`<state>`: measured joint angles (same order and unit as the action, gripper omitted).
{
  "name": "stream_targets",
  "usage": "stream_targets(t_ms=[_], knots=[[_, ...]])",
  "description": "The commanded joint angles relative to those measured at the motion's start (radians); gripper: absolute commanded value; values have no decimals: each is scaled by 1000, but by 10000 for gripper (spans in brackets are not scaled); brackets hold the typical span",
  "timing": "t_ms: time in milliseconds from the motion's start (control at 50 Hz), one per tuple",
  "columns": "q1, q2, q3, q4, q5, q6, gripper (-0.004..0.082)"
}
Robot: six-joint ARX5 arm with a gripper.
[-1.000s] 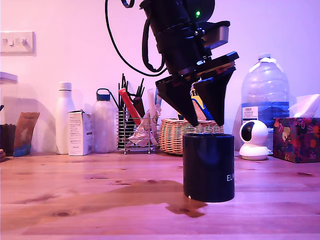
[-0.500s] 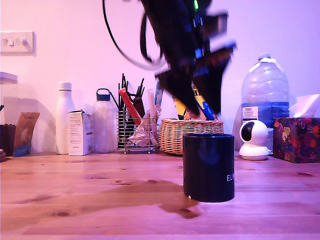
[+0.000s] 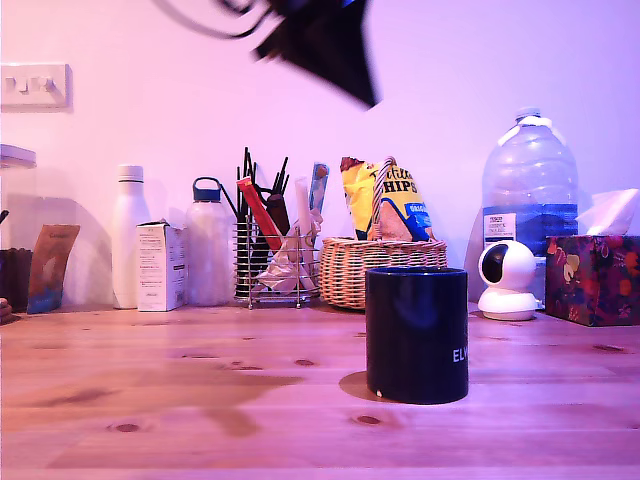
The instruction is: Pick up the coffee capsules from the table one by one and drop them inside the nearest coffee cup
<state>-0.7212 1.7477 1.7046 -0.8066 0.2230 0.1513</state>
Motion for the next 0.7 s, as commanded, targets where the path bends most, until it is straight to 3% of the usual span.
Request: stream_targets(t_ms=[0, 300, 680], knots=[[16, -47, -71, 31, 5, 4, -20], [119, -249, -361, 158, 5, -44, -20], [217, -535, -614, 169, 5, -84, -20]])
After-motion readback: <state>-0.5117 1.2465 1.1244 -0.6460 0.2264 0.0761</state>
